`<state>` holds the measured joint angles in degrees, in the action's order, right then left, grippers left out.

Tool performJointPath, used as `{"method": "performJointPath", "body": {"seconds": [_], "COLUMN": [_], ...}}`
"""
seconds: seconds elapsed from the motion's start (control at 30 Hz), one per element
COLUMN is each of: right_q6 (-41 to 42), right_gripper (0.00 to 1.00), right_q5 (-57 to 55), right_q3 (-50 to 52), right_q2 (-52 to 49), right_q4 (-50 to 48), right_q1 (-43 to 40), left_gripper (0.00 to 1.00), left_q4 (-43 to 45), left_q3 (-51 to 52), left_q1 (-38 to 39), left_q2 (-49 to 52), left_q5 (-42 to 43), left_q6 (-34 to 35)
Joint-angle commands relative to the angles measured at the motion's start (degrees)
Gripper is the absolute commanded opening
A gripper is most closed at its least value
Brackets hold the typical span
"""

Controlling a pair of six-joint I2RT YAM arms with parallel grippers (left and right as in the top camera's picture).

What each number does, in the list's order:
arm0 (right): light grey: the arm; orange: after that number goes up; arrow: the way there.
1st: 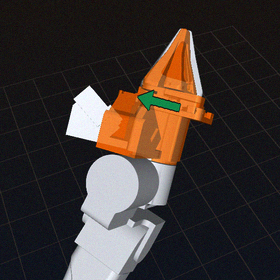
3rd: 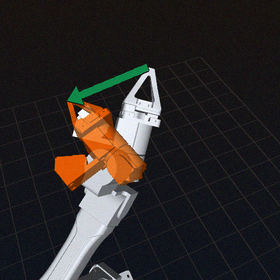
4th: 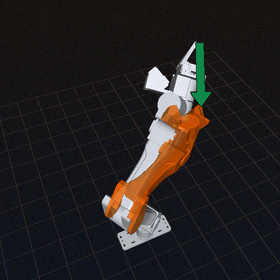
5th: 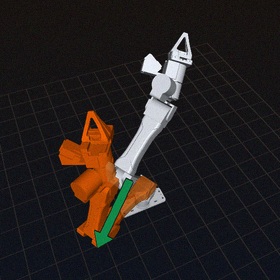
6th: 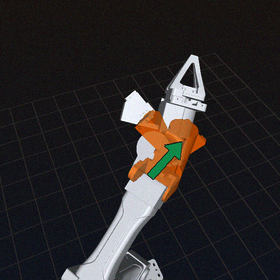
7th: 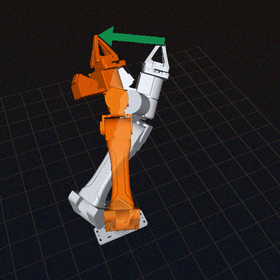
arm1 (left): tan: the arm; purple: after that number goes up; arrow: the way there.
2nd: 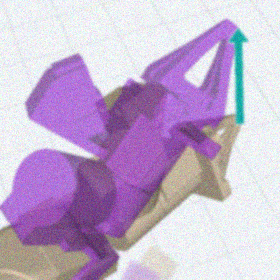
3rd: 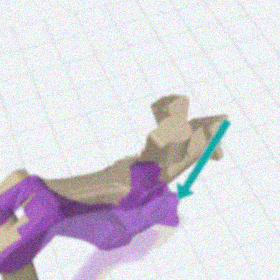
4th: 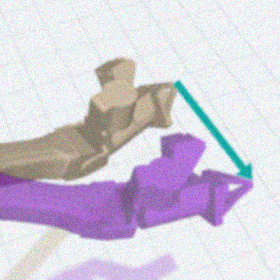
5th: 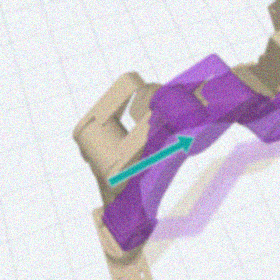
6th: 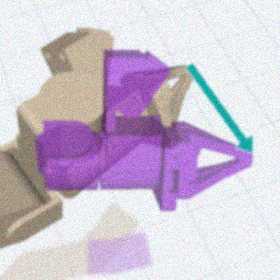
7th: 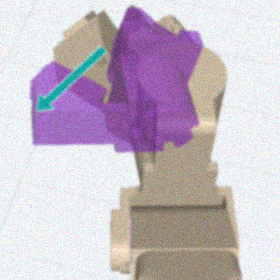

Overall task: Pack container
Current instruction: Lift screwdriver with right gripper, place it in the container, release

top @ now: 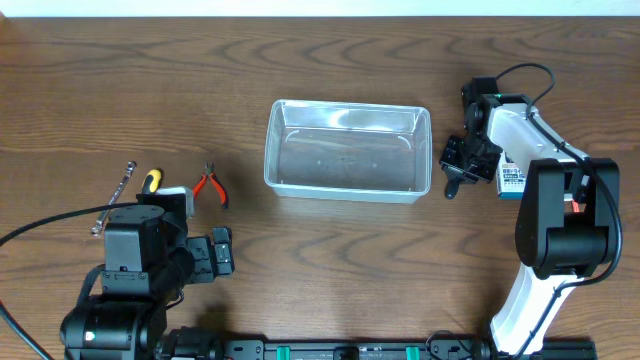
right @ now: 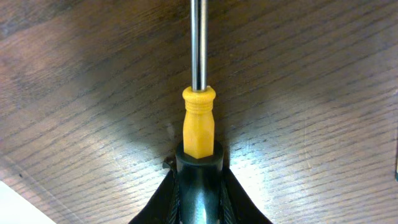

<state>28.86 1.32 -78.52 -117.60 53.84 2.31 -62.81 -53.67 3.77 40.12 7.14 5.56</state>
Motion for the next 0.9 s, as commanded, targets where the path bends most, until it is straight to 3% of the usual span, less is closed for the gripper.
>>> {"method": "performJointPath", "body": {"seconds": [0.0, 0.27, 0.5, 0.6, 0.87], "right_q6": [0.2, -5.9, -14.8, -25.7, -70.8], "right_gripper": [0.01, 0.01, 0.01, 0.01, 0.01], "right_q5": [-3.0, -3.9, -4.1, -2.3, 11.1], "right_q3": [2.5, -1.1, -11.5, -14.6, -15.1], "right_q2": [-2.6, -0.5, 10.9, 18.0, 26.0], "right_q4": [-0.8, -0.9, 2.9, 1.4, 7.7], "right_q1": [0.3, 0.4, 1.4, 4.3, 20.7], "left_gripper": [0.98, 0.98, 0.98, 0.98, 0.98], "left_q4": [-0.2, -0.2, -0.2, -0.2, -0.2], "left_q3": [-1.1, -1.1, -1.1, -1.1, -1.1], "left_q1": [-0.2, -0.2, -0.2, -0.2, -0.2], "left_q2": [0.2, 0.2, 0.2, 0.2, 0.2], "left_q5": [-0.3, -0.3, -0.3, -0.3, -0.3], "left_q6": [-0.6, -0.6, -0.6, -0.6, -0.6]}}
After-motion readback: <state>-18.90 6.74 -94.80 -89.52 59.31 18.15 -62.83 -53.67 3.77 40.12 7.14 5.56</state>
